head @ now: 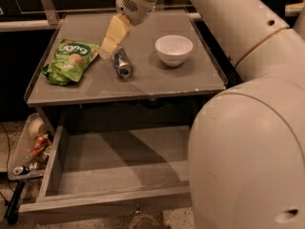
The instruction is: Place redbull can into top drawer
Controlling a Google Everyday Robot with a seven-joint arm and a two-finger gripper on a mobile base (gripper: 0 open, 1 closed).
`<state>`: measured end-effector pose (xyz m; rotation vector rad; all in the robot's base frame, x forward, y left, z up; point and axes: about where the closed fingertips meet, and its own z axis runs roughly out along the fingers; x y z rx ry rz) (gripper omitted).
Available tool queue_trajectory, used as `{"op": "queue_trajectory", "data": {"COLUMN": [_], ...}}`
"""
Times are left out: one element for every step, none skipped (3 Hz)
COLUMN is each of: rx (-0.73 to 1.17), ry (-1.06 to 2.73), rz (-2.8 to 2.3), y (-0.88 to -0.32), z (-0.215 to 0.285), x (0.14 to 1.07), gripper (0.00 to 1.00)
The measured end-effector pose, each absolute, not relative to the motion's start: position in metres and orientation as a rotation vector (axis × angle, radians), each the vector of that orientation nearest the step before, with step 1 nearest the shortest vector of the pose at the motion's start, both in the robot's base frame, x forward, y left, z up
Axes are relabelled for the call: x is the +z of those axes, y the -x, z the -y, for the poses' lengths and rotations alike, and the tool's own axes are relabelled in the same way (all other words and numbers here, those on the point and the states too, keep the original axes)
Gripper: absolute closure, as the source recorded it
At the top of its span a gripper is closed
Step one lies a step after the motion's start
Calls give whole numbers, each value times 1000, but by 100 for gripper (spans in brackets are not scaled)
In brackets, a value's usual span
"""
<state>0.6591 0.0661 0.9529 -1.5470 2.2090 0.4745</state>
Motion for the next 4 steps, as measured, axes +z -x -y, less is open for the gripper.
{"op": "queue_trajectory", "data": {"rx": [401, 334, 279, 262], "ry": [1499, 1457, 1424, 1396], "rz": [-2294, -2361, -2415, -2462], "y": [-683, -701, -713, -721], "z": [-81, -85, -82, -79], "x": [927, 907, 887, 871], "gripper": [0, 0, 0, 0]}}
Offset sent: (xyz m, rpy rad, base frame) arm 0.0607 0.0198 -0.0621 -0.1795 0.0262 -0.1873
